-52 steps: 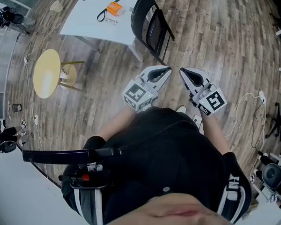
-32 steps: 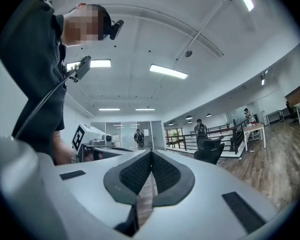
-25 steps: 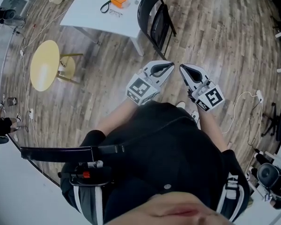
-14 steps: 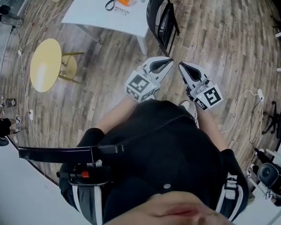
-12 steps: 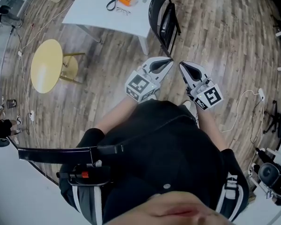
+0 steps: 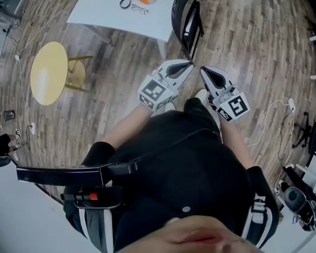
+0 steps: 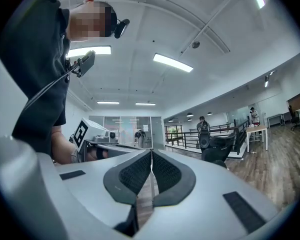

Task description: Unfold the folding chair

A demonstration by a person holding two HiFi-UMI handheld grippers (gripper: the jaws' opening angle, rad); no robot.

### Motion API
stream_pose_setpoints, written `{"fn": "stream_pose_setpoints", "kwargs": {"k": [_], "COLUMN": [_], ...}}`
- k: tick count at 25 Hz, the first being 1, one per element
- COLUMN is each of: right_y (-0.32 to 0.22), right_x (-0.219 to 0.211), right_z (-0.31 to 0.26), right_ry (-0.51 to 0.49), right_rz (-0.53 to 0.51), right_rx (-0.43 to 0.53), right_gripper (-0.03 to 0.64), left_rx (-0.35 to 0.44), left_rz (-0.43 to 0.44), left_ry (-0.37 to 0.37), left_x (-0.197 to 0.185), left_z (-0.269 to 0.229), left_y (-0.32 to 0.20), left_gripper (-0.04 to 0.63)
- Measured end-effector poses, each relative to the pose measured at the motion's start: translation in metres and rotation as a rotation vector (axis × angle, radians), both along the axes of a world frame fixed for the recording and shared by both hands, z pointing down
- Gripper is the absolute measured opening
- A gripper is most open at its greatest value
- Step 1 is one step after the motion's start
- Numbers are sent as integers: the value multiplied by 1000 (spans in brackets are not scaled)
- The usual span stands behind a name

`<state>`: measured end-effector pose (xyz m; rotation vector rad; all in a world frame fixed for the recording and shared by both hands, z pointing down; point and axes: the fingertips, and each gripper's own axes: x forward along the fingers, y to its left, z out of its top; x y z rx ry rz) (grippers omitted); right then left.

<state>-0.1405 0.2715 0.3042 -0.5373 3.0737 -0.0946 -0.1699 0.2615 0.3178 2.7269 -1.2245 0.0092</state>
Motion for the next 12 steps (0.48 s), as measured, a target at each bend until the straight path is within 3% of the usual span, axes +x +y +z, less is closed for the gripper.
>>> {"fn": "stream_pose_setpoints", "kwargs": {"k": [12], "right_y": [-103], "right_x": [11], "right_z": [-2], "right_ry": [-35], "right_rz": [-29], "right_rx": [-12], "right_gripper": [9], "left_rx": [-14], "left_rz": [-34], "left_ry": [-26], "left_x": [13], "left_z": [-2], "left_y": [-100], "left_gripper": [5]}}
